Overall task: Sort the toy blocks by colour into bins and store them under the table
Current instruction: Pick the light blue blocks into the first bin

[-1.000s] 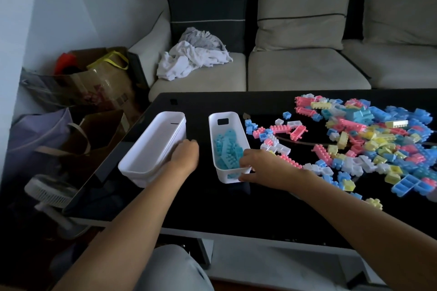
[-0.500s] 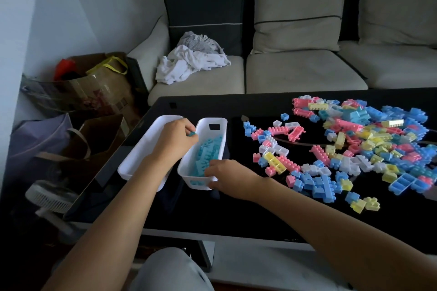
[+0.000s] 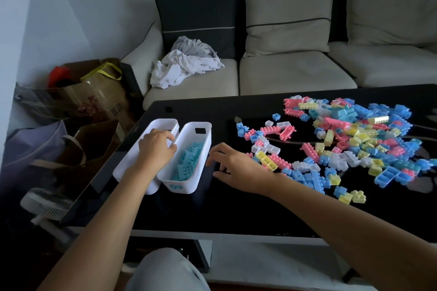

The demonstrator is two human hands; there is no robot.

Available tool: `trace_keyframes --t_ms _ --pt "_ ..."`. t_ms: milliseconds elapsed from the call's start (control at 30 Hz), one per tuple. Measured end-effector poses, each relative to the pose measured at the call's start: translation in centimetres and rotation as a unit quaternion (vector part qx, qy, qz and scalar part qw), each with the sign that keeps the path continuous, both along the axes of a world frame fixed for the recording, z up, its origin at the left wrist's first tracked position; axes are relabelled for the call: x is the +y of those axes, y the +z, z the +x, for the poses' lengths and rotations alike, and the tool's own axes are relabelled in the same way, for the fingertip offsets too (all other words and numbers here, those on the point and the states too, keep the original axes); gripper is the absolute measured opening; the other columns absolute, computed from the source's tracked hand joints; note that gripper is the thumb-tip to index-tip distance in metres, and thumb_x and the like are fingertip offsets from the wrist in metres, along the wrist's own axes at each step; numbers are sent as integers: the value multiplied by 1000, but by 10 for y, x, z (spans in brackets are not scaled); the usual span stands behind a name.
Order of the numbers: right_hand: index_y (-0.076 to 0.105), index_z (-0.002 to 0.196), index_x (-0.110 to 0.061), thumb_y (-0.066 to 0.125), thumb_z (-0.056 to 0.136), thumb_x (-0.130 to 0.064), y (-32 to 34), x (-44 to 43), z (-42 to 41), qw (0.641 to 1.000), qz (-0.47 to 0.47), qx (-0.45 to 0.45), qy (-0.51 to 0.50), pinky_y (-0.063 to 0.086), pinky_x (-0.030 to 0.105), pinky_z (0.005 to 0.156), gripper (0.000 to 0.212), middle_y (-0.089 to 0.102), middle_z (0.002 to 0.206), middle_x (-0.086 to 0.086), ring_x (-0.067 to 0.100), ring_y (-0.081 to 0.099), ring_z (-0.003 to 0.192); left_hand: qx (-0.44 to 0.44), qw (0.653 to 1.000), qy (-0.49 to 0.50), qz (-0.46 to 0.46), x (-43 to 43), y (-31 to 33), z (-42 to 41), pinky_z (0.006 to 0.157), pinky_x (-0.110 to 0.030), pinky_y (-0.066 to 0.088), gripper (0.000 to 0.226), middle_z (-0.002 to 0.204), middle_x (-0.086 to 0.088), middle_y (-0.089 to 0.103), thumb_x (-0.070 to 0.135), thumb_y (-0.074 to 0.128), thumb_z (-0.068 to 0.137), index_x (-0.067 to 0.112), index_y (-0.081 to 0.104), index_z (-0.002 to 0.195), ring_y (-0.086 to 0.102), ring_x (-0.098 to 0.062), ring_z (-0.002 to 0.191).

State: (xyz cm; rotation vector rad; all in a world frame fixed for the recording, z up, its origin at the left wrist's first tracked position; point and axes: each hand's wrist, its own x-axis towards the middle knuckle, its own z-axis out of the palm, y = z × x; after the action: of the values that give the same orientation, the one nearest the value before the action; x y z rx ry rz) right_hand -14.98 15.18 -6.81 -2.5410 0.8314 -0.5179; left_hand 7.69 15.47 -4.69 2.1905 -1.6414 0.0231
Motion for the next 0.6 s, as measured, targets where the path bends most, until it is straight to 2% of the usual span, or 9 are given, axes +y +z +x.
trace_keyframes --t_ms 100,200,267,367,467,533,600 --pt "58 114 -18 59 91 -19 15 -4 -23 999 32 9 -26 51 27 82 24 50 120 -3 11 59 89 52 995 -65 -62 2 8 -30 91 -25 38 18 114 -6 61 12 63 85 13 69 102 57 -24 106" --pt "57 117 -20 57 92 -22 26 -8 -59 995 48 14 -86 51 24 78 25 59 103 -4 7 58 86 97 978 -163 -81 3 21 -84 69 -6 35 10 90 2 65 12 62 86 15 67 94 59 -12 85" --pt "57 115 -19 57 93 -27 29 -12 -85 988 42 9 -146 50 20 68 24 59 89 -7 4 57 74 116 968 -210 -81 3 26 -121 57 -8 36 1 67 5 60 16 64 86 15 64 86 55 -8 63" --pt "60 101 -19 55 92 -36 31 -18 -128 970 19 10 -243 43 16 56 20 64 83 -5 1 54 62 146 948 -275 -63 -3 28 -173 46 -13 31 14 49 6 49 26 63 87 15 60 79 45 -4 43" --pt "62 93 -19 54 92 -41 32 -21 -181 942 7 -7 -336 41 20 50 24 63 74 -6 5 54 57 180 922 -342 -16 -9 21 -225 43 -11 29 18 49 8 48 30 62 89 15 60 80 41 -2 39" --pt "61 90 -19 54 92 -40 29 -24 -220 917 -3 -31 -398 36 20 48 23 57 67 -10 4 51 56 184 907 -379 21 -13 12 -257 47 -13 33 17 57 10 51 31 62 89 15 61 86 44 -1 46" --pt "62 89 -16 56 92 -36 21 -29 -258 881 -21 -59 -469 36 23 54 21 60 76 -5 9 53 63 187 891 -408 68 -17 3 -285 51 -12 36 16 69 9 54 31 62 89 16 61 92 48 -2 58"
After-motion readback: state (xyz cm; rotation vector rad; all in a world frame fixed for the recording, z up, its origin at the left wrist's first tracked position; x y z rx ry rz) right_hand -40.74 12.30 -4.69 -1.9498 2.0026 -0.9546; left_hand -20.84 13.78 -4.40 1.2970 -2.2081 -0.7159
